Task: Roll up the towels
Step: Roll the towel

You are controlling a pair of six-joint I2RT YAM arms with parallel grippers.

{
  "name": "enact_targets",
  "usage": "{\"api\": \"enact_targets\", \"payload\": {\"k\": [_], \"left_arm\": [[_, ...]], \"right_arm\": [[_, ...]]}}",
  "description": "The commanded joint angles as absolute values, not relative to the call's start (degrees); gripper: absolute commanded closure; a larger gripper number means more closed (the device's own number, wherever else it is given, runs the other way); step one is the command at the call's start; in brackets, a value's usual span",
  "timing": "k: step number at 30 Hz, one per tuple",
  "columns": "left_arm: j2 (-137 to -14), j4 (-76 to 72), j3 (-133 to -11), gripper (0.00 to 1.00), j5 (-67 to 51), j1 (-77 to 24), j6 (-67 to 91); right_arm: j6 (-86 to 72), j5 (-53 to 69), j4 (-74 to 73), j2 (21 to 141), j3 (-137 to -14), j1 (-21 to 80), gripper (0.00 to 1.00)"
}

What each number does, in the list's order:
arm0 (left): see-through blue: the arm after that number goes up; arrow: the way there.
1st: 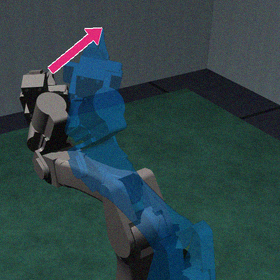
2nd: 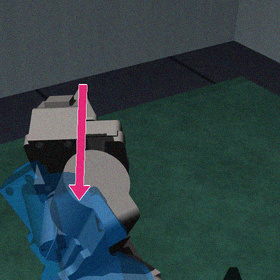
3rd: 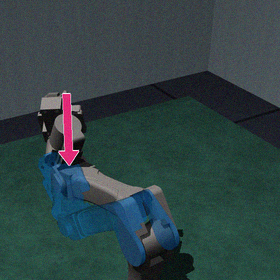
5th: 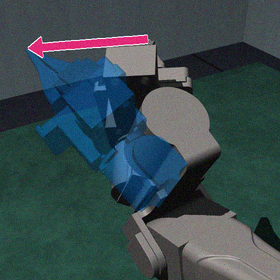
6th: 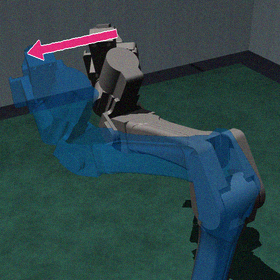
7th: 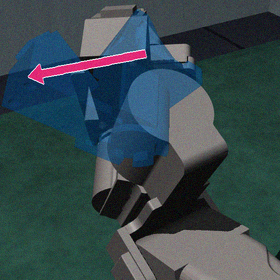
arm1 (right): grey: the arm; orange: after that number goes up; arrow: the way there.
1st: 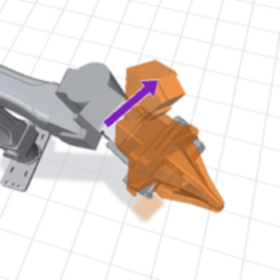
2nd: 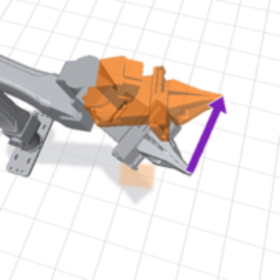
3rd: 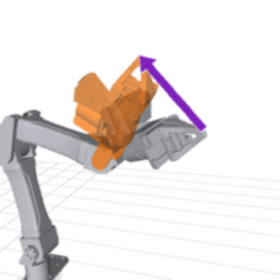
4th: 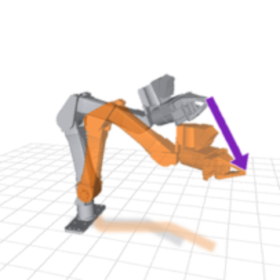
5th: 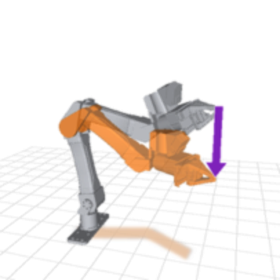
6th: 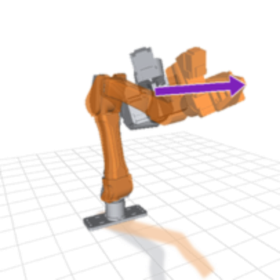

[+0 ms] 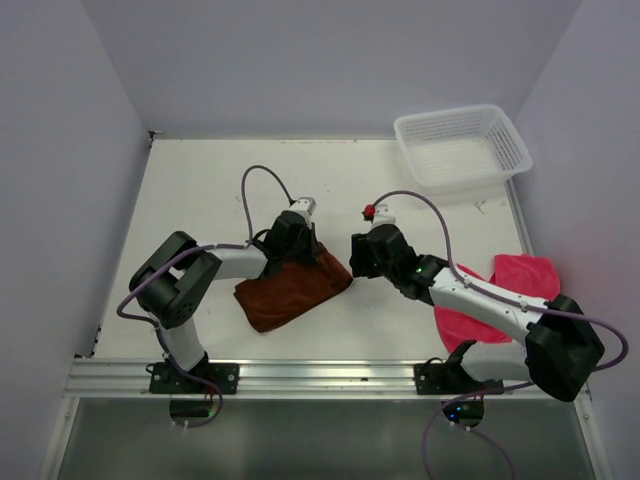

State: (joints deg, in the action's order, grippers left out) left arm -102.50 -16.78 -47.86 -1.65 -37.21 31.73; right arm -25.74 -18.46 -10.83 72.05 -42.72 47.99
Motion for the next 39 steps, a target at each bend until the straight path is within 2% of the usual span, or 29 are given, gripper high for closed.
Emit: {"api": "enact_targets", "payload": {"k": [1,2,9,16,20,21,23,24,26,28,33,35,36,37,39], "left_arm": [[-100.4,-18.6,-44.4,1.0,1.9,-37.1,32.5],[-100.2,-19.1,-44.0,1.0,1.9,-37.2,32.6],[-99.8,-20.3,-43.7,1.0,1.1,-37.2,32.6],[-99.1,-20.1,-43.5,1.0,1.1,-37.1,32.5],[-99.1,-19.3,-44.3,1.0,0.7,-37.2,32.3],[-99.0,-19.1,-45.0,1.0,0.7,-37.1,32.3],[-99.1,-17.7,-46.0,1.0,1.1,-37.1,32.3],[-99.1,-17.1,-47.2,0.94,1.2,-37.2,32.3],[-98.6,-15.3,-48.5,0.83,1.3,-37.1,32.3],[-97.5,-13.4,-50.5,0.62,1.5,-37.1,32.3],[-94.6,-10.7,-53.9,0.52,0.7,-37.1,31.9],[-93.0,-9.4,-54.1,0.53,0.3,-37.2,32.5],[-92.5,-8.8,-53.9,0.57,0.3,-37.2,33.3],[-91.9,-8.5,-53.6,0.62,0.4,-37.1,33.8],[-90.8,-8.2,-52.5,0.78,-1.5,-37.2,35.2]], "right_arm": [[-31.8,-0.3,-0.9,72.6,-40.5,41.8,0.45],[-33.0,4.0,-0.4,74.6,-40.3,40.8,0.45],[-35.9,13.6,11.5,84.5,-40.9,36.3,0.45],[-33.1,13.3,11.8,92.6,-44.2,36.3,0.48],[-32.7,14.0,13.4,94.4,-44.1,36.3,0.63],[-32.6,13.9,13.8,94.4,-43.9,36.3,0.76],[-32.3,12.8,15.0,93.3,-42.9,36.3,0.88],[-32.1,12.0,15.1,92.7,-42.5,36.3,0.95],[-30.7,10.0,14.9,90.9,-41.3,36.5,1.0],[-28.8,6.3,13.6,88.9,-40.3,37.2,1.0],[-25.7,-2.9,11.0,84.9,-38.9,40.4,1.0],[-24.0,-9.2,9.8,83.9,-38.5,43.3,1.0],[-23.5,-12.9,9.3,83.0,-38.1,44.2,1.0],[-23.0,-14.7,9.1,82.6,-38.1,45.1,1.0],[-23.0,-16.7,8.7,82.3,-37.9,46.7,1.0]]}}
